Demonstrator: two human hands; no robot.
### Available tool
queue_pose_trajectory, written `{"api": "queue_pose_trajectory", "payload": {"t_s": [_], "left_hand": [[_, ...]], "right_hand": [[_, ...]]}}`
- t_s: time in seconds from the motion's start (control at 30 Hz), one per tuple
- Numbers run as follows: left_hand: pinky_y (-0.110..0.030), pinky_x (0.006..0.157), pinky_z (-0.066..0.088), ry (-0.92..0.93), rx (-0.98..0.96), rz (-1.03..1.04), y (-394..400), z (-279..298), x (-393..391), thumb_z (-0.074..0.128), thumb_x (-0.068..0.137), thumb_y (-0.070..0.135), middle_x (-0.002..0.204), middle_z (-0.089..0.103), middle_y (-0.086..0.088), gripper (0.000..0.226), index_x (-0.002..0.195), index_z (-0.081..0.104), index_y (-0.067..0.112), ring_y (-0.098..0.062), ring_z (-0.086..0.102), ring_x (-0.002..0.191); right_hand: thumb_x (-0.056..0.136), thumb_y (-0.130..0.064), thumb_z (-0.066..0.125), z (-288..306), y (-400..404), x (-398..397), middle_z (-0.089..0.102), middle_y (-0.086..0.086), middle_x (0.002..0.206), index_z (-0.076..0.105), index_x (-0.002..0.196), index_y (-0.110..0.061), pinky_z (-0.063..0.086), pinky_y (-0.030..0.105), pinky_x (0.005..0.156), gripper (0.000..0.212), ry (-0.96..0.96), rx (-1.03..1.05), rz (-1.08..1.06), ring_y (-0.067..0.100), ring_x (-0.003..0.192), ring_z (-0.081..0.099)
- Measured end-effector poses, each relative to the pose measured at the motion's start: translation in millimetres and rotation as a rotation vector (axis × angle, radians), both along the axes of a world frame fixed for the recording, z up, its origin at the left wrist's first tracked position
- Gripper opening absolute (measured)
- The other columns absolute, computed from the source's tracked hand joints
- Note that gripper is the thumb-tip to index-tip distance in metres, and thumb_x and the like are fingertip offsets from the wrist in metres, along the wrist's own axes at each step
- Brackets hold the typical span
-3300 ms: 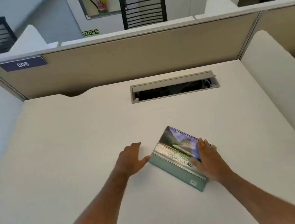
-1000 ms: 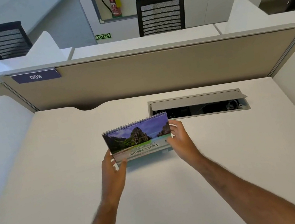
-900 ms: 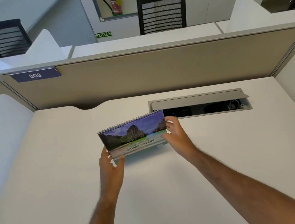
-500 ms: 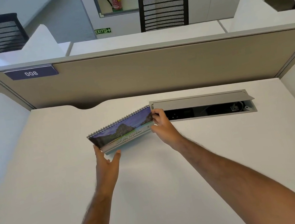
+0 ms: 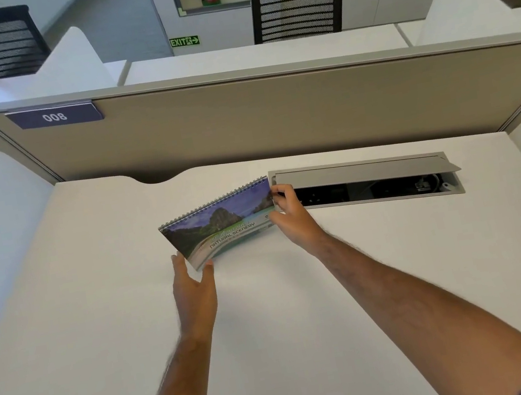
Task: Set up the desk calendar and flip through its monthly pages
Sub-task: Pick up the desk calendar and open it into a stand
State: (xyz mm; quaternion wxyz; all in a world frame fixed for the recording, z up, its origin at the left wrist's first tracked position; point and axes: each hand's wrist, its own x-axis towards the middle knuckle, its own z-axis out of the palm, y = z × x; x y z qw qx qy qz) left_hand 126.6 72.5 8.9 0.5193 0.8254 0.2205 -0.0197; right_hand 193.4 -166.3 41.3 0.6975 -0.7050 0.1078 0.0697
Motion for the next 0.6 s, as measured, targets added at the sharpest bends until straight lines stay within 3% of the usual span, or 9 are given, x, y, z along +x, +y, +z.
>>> {"api": "queue_pose_trajectory", "payload": {"t_s": [0.1,0.17,0.27,0.33,0.5,0.6], "left_hand": [[-0.052,0.113,0.048,-0.049,-0.023,0.161,2,4,-3,0.07,0.098,0.043,0.155,0.054,-0.002,0.053,0.146,0.055,0.027,-0.026,0.054,0.138],[-0.048,0.102,0.056,-0.044,-0.05,0.219,3,8,-2,0.072,0.098,0.04,0.136,0.065,-0.005,0.035,0.127,0.066,0.022,-0.025,0.061,0.126],[-0.032,0.079,0.057,-0.032,-0.102,0.228,8,16,-1,0.071,0.1,0.038,0.112,0.075,-0.007,0.028,0.115,0.075,0.014,-0.027,0.069,0.107],[-0.025,0.071,0.052,-0.039,-0.111,0.207,8,23,-3,0.068,0.103,0.033,0.105,0.075,-0.005,0.023,0.112,0.076,0.013,-0.025,0.069,0.1],[-0.027,0.072,0.051,-0.053,-0.189,0.116,6,34,-9,0.06,0.107,0.029,0.101,0.075,0.001,0.018,0.108,0.073,0.017,-0.015,0.066,0.092],[-0.036,0.089,0.056,-0.01,-0.311,0.096,11,32,-9,0.053,0.109,0.03,0.11,0.077,-0.005,0.022,0.115,0.07,0.016,-0.022,0.07,0.105]], "right_hand": [[0.091,0.0,0.047,3,-1,3,0.062,-0.001,0.133,0.047,0.118,-0.03,0.05,0.033,0.086,0.041,0.025,-0.002,0.001,0.007,0.102,0.063],[0.094,-0.006,0.047,5,-1,5,0.064,-0.002,0.131,0.048,0.118,-0.031,0.052,0.03,0.09,0.035,0.047,0.0,0.001,0.009,0.107,0.065],[0.1,-0.011,0.043,11,-4,4,0.066,-0.006,0.115,0.046,0.129,-0.021,0.051,0.014,0.069,0.03,0.067,-0.024,-0.002,0.002,0.092,0.064],[0.103,-0.016,0.039,14,-5,4,0.063,-0.004,0.107,0.048,0.13,-0.02,0.048,0.014,0.064,0.029,0.071,-0.048,-0.011,0.004,0.089,0.061],[0.101,-0.031,0.037,15,-2,10,0.066,0.001,0.106,0.055,0.117,-0.02,0.044,0.025,0.076,0.027,0.107,-0.017,-0.046,0.005,0.095,0.06],[0.099,-0.047,0.032,18,-4,10,0.069,0.0,0.12,0.061,0.114,-0.022,0.042,0.026,0.083,0.041,0.112,0.031,-0.044,0.006,0.113,0.06]]}}
